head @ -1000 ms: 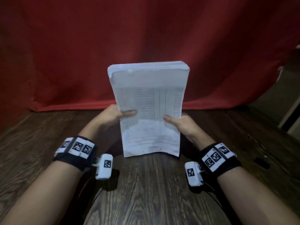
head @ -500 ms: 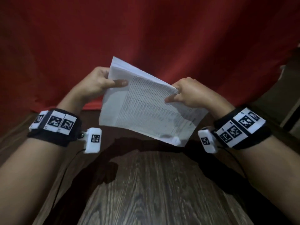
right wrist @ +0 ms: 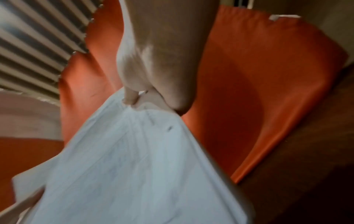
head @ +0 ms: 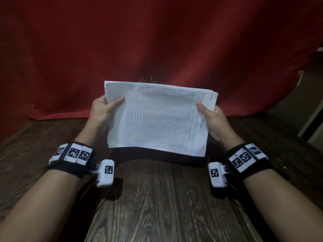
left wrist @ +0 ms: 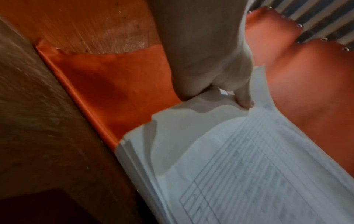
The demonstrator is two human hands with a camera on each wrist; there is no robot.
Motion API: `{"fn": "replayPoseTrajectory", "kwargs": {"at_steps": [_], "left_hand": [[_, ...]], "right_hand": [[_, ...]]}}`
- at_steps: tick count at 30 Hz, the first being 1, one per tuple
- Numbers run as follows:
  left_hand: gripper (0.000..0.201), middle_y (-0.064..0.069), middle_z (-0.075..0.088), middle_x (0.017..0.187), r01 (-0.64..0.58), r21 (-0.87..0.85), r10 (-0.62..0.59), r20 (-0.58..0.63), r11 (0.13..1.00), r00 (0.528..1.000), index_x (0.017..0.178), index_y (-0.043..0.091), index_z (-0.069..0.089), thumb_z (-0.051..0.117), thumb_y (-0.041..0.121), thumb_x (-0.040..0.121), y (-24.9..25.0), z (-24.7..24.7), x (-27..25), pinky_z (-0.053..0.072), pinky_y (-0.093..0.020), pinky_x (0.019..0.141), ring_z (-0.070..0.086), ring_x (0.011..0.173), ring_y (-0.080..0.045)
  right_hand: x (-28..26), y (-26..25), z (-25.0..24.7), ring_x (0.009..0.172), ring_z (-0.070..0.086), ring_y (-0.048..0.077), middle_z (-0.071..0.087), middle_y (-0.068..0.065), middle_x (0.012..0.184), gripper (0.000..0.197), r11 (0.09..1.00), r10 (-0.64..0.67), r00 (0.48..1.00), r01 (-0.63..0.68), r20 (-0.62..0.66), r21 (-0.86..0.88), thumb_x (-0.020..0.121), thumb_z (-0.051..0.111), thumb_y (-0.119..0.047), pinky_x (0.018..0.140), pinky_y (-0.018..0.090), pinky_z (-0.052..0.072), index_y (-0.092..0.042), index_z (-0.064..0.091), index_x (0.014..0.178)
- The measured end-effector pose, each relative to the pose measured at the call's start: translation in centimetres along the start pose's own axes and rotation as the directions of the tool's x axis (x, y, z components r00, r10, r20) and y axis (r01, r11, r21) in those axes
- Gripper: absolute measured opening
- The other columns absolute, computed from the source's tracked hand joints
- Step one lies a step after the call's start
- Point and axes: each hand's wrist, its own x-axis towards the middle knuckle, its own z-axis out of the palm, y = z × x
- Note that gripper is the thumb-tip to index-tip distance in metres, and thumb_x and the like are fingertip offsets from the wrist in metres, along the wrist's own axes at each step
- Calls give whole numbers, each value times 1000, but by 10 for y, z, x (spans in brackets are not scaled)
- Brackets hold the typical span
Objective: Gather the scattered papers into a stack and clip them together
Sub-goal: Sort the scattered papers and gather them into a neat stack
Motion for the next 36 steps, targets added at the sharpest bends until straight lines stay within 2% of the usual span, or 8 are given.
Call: {"fn": "replayPoseTrajectory", "kwargs": {"at_steps": [4,9,19,24,26,29,32,36], "left_hand": [[17,-3,82,106,-11,54,12,-20,998,1000,108,16,75,78,25,94,-15,-6,3,66,-39,79,79,97,-25],[32,-14,79,117,235,75,-242,104,969,965,119,7,75,82,12,88,-50,-12,-11,63,-50,93,77,105,-35],[33,-14,78,121,281,177,-316,218,943,923,119,5,73,78,3,87,-60,-23,-11,64,-35,81,78,104,-30],[66,-25,73,126,227,263,-232,-12,938,973,117,11,75,94,40,61,-36,-38,10,61,-37,79,76,88,-22],[89,-17,58,150,148,586,-95,-121,797,988,150,18,54,93,39,73,-16,-33,18,54,-41,101,65,118,-23],[119,-10,26,170,-185,860,112,149,476,982,168,29,12,88,50,79,25,-3,15,27,-48,128,26,156,-27],[88,1,56,152,-422,785,32,459,453,888,155,40,45,89,44,79,71,31,8,44,-44,116,51,140,-20],[8,6,81,86,-249,660,-128,468,708,875,80,30,82,86,37,81,97,38,10,58,-34,77,77,83,-12]], "right_hand": [[3,9,13,102,77,21,78,9,114,32,977,-163,981,146,-102,-154,99,68,-25,86,35,63,-4,70,123],[9,43,-3,110,75,25,77,9,119,33,972,65,997,-55,33,-227,95,75,-22,102,53,56,-8,72,124],[7,58,-23,110,75,21,77,4,120,34,922,243,960,-185,138,-340,92,76,-19,103,50,56,-12,72,125],[2,21,-22,104,76,21,79,4,112,26,884,165,974,-78,153,-460,93,75,-20,99,50,58,-12,74,119],[3,-5,-14,101,77,24,79,5,107,19,816,119,974,15,193,-578,93,75,-21,94,50,60,-11,77,110],[7,-51,13,96,76,23,79,6,101,21,615,96,953,169,286,-770,93,75,-28,89,50,60,-8,79,98],[2,-98,52,86,75,24,78,5,93,21,426,85,912,330,400,-842,93,75,-32,81,47,60,-13,76,86],[-9,-145,65,84,74,20,78,1,90,14,388,42,896,393,442,-834,92,76,-35,77,42,58,-22,77,87]]}}
